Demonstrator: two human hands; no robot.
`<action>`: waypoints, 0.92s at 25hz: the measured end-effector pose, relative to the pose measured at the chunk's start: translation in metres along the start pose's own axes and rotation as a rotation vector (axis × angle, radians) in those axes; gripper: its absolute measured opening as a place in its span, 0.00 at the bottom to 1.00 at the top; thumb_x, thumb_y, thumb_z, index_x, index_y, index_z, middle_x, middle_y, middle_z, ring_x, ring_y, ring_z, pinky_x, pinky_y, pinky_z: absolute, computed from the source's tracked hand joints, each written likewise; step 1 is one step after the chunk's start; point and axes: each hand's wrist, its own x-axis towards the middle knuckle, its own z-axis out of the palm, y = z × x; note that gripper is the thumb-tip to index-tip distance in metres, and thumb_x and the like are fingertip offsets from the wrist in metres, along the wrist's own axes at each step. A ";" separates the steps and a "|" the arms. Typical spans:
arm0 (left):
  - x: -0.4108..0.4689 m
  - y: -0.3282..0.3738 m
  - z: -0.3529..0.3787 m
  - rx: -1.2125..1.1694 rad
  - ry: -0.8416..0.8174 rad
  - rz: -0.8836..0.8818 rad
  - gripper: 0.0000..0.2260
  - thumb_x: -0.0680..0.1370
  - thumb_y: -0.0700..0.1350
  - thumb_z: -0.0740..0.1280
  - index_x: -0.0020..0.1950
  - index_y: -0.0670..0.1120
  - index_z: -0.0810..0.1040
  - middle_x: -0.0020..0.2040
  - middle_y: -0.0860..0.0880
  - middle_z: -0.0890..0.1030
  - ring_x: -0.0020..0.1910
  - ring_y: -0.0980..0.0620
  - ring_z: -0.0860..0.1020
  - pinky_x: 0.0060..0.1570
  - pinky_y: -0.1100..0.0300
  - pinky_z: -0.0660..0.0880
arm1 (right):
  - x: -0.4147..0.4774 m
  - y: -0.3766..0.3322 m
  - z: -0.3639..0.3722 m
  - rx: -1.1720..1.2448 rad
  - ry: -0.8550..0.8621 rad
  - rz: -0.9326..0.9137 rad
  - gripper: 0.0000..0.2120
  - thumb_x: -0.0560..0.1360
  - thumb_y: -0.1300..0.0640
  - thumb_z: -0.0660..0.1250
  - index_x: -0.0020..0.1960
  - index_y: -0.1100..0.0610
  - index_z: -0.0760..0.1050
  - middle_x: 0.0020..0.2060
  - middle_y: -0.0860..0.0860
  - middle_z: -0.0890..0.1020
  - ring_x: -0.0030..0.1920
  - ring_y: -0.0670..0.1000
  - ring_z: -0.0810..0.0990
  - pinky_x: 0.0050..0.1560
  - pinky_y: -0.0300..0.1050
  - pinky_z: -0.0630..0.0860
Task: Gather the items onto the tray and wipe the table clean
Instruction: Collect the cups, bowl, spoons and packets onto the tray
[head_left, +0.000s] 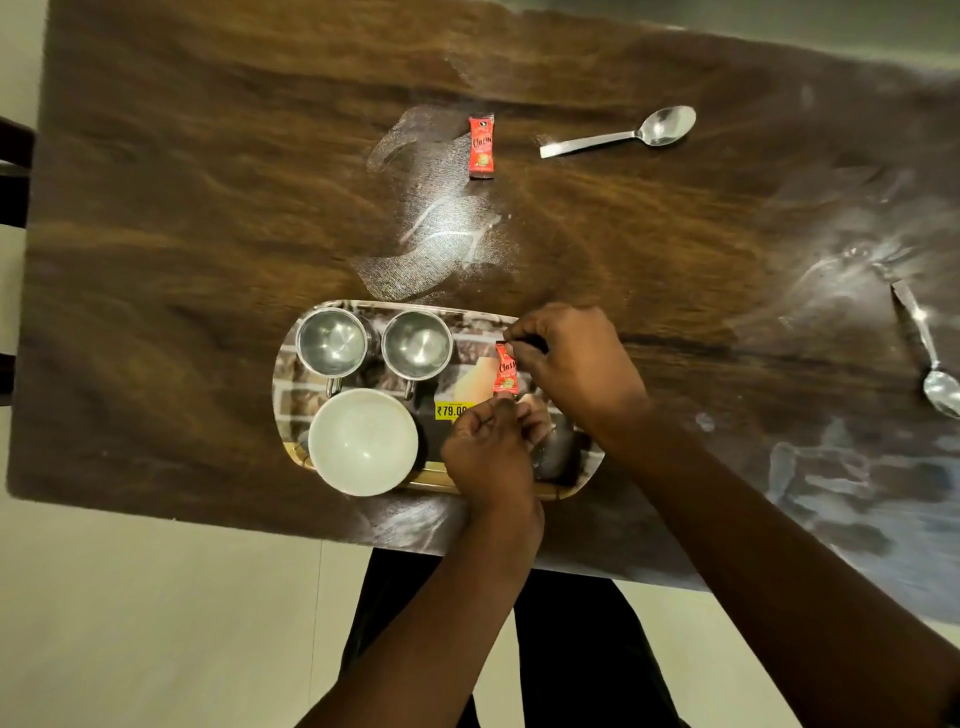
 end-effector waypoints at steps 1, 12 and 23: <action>0.000 0.001 0.000 -0.011 -0.006 -0.003 0.04 0.83 0.34 0.68 0.49 0.34 0.79 0.29 0.45 0.83 0.24 0.52 0.80 0.29 0.61 0.82 | -0.001 0.000 0.000 -0.001 0.006 -0.004 0.08 0.76 0.59 0.74 0.54 0.56 0.88 0.48 0.54 0.89 0.50 0.57 0.87 0.50 0.54 0.82; 0.001 0.006 -0.003 0.031 0.000 -0.006 0.07 0.81 0.35 0.71 0.44 0.35 0.81 0.32 0.43 0.84 0.29 0.49 0.82 0.35 0.58 0.85 | 0.000 0.000 -0.007 0.026 0.015 0.067 0.07 0.77 0.59 0.72 0.53 0.55 0.87 0.43 0.51 0.89 0.45 0.53 0.88 0.50 0.55 0.83; -0.007 0.010 -0.015 0.133 0.011 -0.024 0.07 0.79 0.37 0.75 0.49 0.32 0.84 0.35 0.42 0.87 0.30 0.47 0.84 0.30 0.57 0.83 | 0.105 -0.018 -0.027 0.085 0.219 0.150 0.14 0.77 0.52 0.73 0.60 0.56 0.83 0.45 0.48 0.85 0.44 0.48 0.84 0.50 0.43 0.80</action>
